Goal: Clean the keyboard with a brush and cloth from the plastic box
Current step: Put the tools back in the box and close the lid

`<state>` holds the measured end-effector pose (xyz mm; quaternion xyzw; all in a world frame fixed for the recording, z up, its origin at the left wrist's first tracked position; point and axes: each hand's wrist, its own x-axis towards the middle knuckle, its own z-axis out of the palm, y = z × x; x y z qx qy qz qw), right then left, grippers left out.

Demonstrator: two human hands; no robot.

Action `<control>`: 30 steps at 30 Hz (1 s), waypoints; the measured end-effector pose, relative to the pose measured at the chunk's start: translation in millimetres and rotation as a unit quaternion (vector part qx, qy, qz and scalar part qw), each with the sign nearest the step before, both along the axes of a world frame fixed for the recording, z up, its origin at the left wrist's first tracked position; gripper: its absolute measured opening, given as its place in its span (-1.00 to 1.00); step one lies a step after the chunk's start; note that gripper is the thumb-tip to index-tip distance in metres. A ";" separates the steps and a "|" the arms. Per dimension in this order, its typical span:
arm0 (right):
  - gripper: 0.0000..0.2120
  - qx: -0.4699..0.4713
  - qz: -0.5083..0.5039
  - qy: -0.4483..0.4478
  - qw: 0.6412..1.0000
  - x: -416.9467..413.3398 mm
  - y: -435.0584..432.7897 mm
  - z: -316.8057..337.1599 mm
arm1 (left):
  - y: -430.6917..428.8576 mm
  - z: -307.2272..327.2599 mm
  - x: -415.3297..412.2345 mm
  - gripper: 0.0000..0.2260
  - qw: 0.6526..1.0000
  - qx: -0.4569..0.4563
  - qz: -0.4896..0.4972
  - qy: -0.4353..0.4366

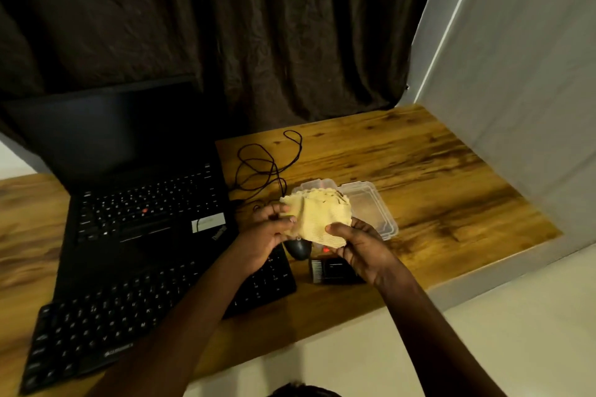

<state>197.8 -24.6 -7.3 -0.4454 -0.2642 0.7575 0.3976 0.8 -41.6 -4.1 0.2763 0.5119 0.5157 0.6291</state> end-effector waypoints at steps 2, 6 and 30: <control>-0.56 -0.007 -0.012 0.012 1.000 5.9 4.7 -1.9 | 12.3 2.0 -1.9 -0.77 0.996 0.015 -0.002 0.092; -0.50 0.009 0.023 0.029 0.999 11.4 14.4 0.4 | 40.8 12.1 0.4 -0.71 0.975 0.063 -0.043 0.210; -0.36 0.294 0.168 -0.759 0.555 -14.2 44.6 -5.5 | 108.4 -17.2 26.9 -0.71 0.505 0.328 -0.222 0.767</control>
